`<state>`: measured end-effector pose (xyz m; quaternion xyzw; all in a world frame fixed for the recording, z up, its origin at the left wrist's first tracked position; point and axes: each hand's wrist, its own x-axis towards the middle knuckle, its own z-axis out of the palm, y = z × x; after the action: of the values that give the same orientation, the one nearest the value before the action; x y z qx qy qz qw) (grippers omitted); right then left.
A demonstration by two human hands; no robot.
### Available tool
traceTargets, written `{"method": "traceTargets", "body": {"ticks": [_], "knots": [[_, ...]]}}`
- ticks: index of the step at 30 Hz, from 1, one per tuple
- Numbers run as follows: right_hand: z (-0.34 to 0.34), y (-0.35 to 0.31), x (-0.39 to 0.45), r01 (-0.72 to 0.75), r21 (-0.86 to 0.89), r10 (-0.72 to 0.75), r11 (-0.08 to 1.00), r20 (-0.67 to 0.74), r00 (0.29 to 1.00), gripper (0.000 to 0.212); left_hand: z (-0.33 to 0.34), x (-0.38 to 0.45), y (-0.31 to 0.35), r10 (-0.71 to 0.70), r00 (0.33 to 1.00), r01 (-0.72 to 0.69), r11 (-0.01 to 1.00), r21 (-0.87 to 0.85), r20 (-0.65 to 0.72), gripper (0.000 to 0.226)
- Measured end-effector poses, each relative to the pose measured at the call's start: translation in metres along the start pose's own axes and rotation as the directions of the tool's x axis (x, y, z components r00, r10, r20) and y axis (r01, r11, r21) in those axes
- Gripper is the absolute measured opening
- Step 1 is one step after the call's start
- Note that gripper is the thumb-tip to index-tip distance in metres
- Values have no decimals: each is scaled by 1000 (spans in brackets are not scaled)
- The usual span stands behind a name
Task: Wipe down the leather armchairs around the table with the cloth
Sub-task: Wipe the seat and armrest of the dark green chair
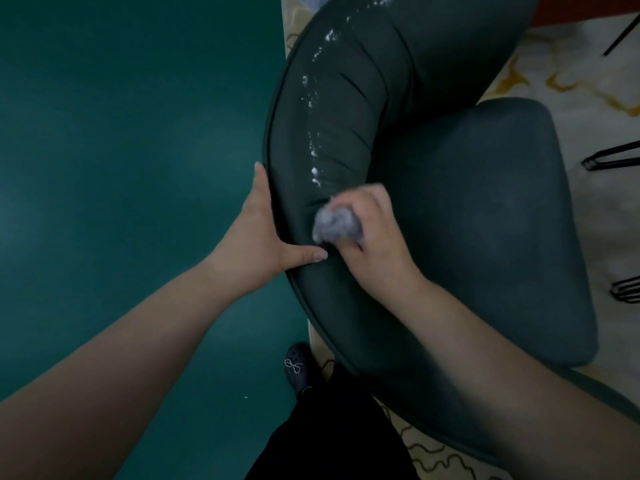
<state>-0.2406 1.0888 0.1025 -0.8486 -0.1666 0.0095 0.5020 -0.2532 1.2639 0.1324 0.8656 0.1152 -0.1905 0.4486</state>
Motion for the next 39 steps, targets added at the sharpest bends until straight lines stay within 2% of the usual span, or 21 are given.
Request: {"method": "traceTargets", "body": {"ticks": [5,9,13,16,20,24,28,32,35,39], "knots": [[12,2,66,12,-53,-12,999,15,1000,33,1,1,1,-17,1000,17,999,46,2,143],[-3,10,36,-12,70,12,997,-2,1000,36,2,0,1,-15,1000,16,1000,22,-21,143],[-2,11,-2,35,67,-39,997,56,998,44,-2,1,2,-25,999,26,999,21,-25,142],[10,7,44,60,-11,-60,998,-11,998,30,-3,2,3,-38,999,38,999,27,-20,142],[19,3,91,53,-51,-54,997,-12,998,35,-3,3,1,-47,998,49,997,55,-35,142],[6,10,67,30,51,-25,998,-82,996,35,-2,4,4,-55,997,57,998,36,-59,139],[4,10,20,53,68,-52,996,-7,999,40,-8,18,12,-24,996,29,998,62,-87,137],[11,5,80,61,-36,-62,998,-35,997,30,-12,24,14,-18,999,22,996,92,-39,137],[16,7,123,41,-84,-43,996,-24,999,33,-12,25,12,-13,999,17,997,82,-47,138],[7,15,100,-7,8,8,1000,-86,996,32,-14,31,11,0,997,7,996,84,-77,134]]}}
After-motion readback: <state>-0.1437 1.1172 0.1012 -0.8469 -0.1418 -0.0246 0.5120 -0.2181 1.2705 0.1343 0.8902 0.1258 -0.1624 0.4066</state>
